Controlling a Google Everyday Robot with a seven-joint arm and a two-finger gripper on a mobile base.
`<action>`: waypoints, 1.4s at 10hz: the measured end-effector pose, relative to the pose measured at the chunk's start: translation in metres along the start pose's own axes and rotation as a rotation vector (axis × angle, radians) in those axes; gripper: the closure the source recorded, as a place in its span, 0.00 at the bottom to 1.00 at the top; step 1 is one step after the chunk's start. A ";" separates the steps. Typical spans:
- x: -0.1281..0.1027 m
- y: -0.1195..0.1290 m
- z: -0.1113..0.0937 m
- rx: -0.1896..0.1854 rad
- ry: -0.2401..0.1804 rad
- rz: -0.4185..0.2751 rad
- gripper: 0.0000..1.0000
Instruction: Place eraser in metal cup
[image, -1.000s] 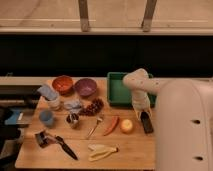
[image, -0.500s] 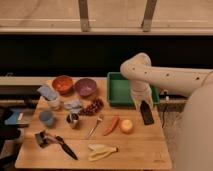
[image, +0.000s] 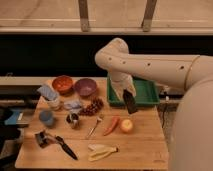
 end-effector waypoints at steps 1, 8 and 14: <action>-0.016 0.021 -0.002 0.000 -0.009 -0.040 1.00; -0.079 0.100 0.018 -0.011 -0.027 -0.243 1.00; -0.078 0.121 0.032 -0.026 -0.025 -0.280 1.00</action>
